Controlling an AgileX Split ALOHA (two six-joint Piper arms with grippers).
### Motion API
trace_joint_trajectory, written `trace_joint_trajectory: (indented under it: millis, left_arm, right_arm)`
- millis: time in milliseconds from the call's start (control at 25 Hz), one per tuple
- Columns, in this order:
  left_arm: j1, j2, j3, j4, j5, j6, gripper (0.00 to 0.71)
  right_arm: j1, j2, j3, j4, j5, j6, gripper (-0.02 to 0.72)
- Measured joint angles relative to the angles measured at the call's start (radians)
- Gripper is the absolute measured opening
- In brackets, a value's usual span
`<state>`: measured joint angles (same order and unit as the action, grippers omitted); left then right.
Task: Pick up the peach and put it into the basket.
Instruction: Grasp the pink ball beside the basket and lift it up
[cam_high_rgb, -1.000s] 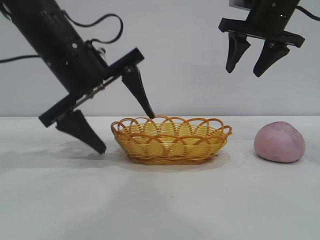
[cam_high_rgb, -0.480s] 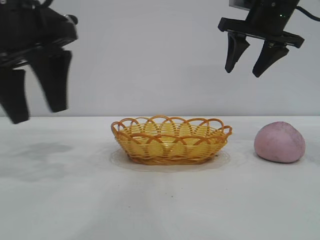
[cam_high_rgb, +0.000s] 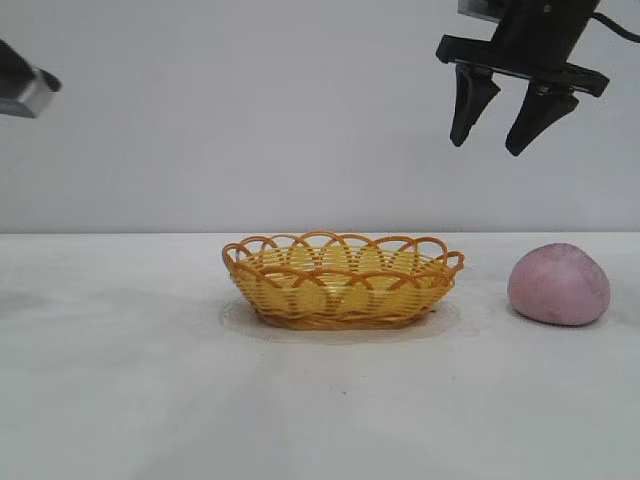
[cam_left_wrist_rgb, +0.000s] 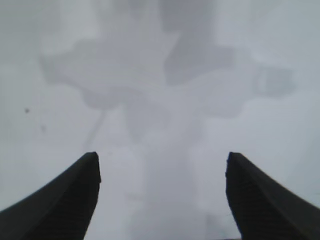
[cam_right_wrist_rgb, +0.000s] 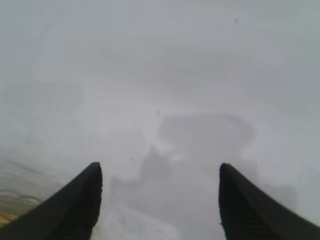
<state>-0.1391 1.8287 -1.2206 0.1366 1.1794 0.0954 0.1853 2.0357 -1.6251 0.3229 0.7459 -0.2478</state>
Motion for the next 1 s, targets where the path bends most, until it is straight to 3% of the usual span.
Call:
trace_joint_trajectory:
  millis: [160, 280, 560, 800, 1000]
  left_arm:
    - [0.110, -0.101, 0.039, -0.106, -0.003, 0.050, 0.515]
    - [0.153, -0.217, 0.085, -0.156, -0.015, 0.072, 0.515]
    - [0.160, -0.581, 0.317, -0.196, -0.085, 0.074, 0.515]
    - [0.160, -1.008, 0.539, -0.233, -0.127, 0.077, 0.515]
    - [0.160, -1.363, 0.628, -0.233, -0.123, 0.077, 0.515]
  right_arm:
    - [0.000, 0.000, 0.000, 0.000, 0.000, 0.000, 0.426]
    - [0.000, 0.000, 0.000, 0.000, 0.000, 0.000, 0.426]
    - [0.000, 0.000, 0.000, 0.000, 0.000, 0.000, 0.426]
    - [0.000, 0.000, 0.000, -0.004, 0.000, 0.000, 0.426]
    - [0.000, 0.000, 0.000, -0.018, -0.002, 0.000, 0.426]
